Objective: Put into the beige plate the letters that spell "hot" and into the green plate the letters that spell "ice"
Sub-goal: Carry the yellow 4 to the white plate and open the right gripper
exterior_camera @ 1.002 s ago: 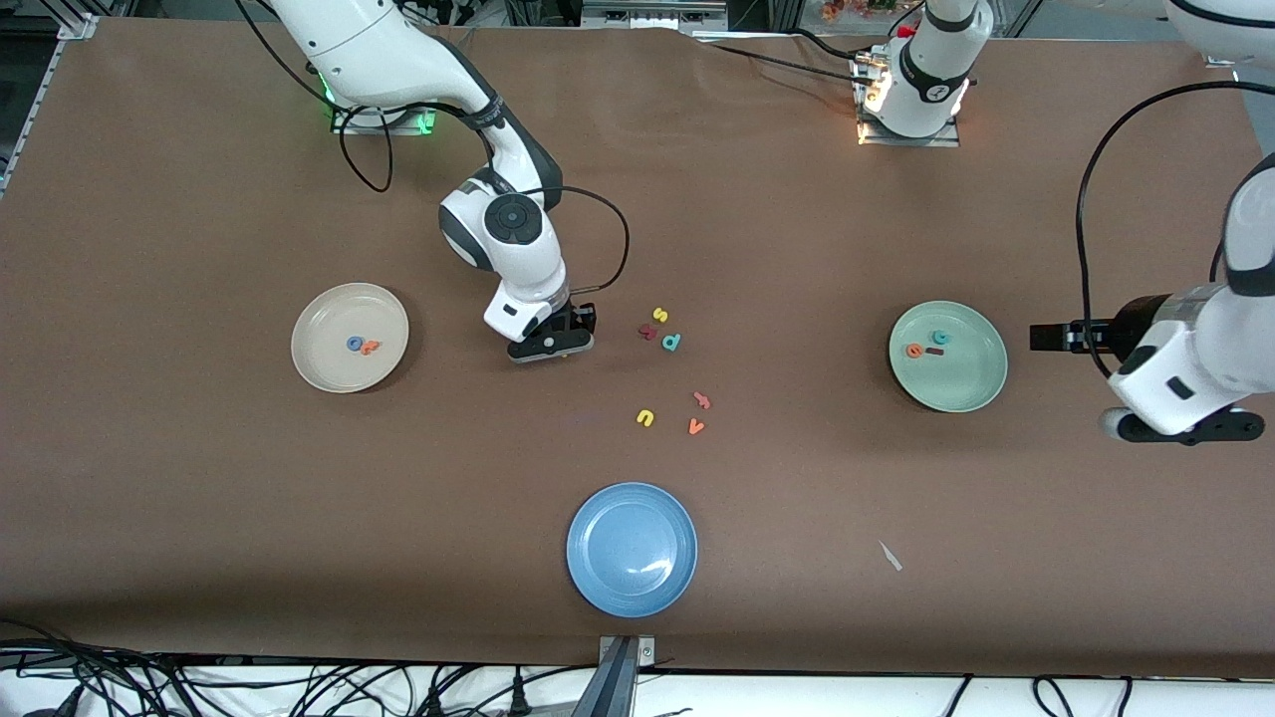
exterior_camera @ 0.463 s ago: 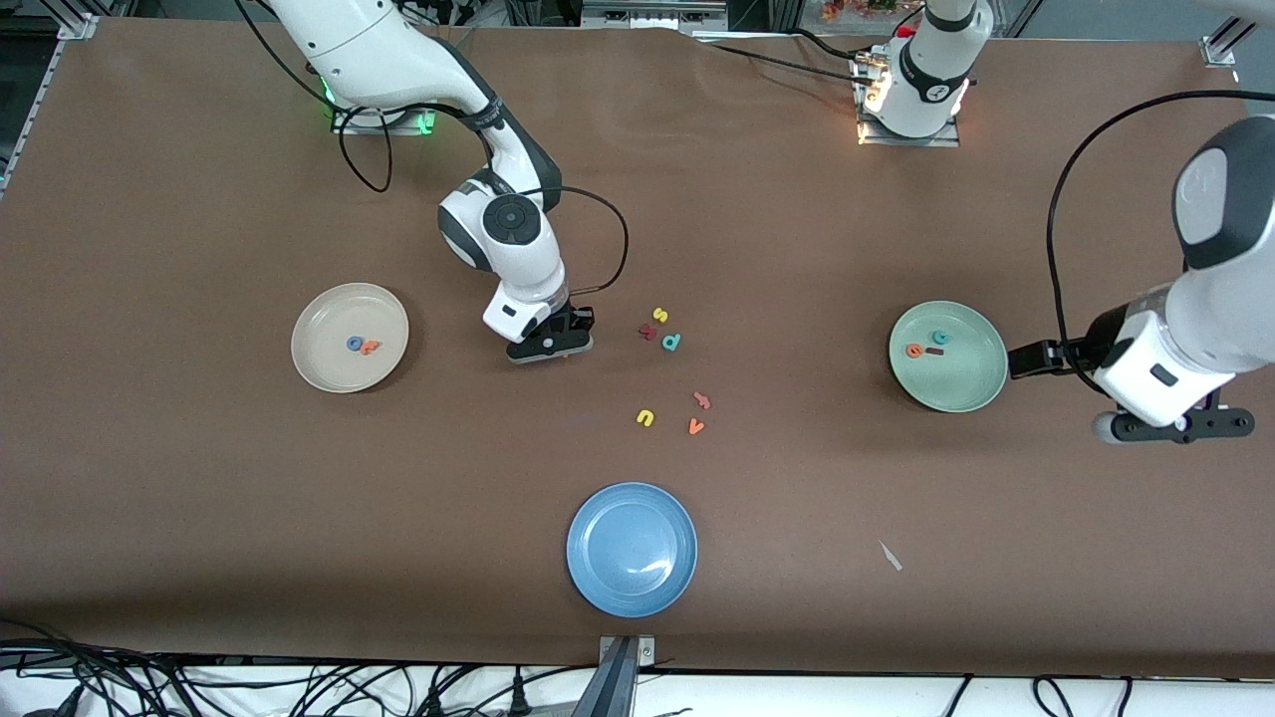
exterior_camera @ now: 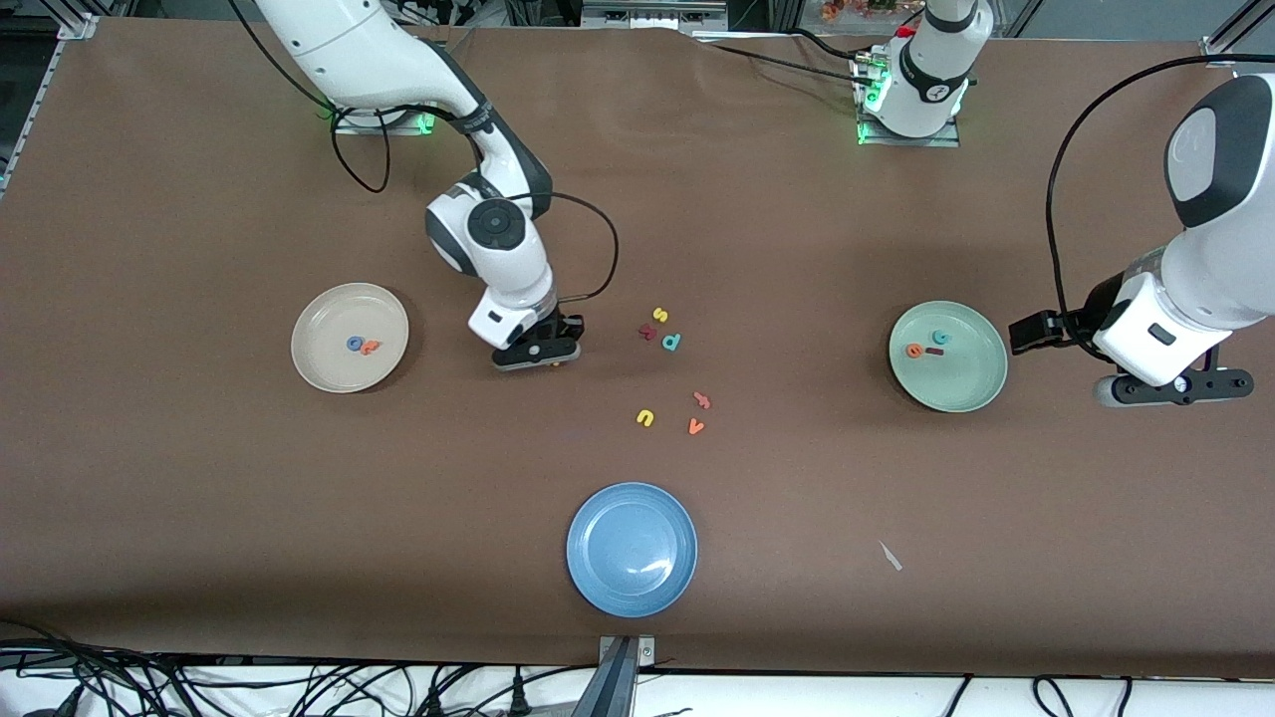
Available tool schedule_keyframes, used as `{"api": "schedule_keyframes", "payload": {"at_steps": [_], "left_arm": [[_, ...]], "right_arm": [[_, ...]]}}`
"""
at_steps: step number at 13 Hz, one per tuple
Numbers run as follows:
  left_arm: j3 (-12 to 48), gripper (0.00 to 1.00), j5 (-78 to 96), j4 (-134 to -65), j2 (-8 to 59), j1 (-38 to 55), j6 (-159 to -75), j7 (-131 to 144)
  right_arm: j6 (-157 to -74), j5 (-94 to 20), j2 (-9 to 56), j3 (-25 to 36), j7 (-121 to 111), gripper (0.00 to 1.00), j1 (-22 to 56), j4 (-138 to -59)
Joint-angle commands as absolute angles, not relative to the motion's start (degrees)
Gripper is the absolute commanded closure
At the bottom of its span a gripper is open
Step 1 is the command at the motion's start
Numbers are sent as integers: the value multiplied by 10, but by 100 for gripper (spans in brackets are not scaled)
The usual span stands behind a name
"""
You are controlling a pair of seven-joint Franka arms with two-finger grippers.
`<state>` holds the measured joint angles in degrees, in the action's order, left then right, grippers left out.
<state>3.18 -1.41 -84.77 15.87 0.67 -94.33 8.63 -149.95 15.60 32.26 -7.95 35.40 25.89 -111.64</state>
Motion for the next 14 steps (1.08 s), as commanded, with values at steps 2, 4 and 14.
{"api": "schedule_keyframes", "payload": {"at_steps": [2, 4, 14], "left_arm": [[25, 0, 4, -868, 140, 10, -950, 88], [25, 0, 4, -868, 141, 10, -951, 88], [25, 0, 4, -873, 144, 11, -945, 88]], "right_arm": [[-1414, 122, 208, -88, 207, 83, 185, -1178], [-1411, 94, 161, -85, 93, 82, 137, -1228], [-1347, 36, 55, 23, -66, 0, 109, -1335]]}}
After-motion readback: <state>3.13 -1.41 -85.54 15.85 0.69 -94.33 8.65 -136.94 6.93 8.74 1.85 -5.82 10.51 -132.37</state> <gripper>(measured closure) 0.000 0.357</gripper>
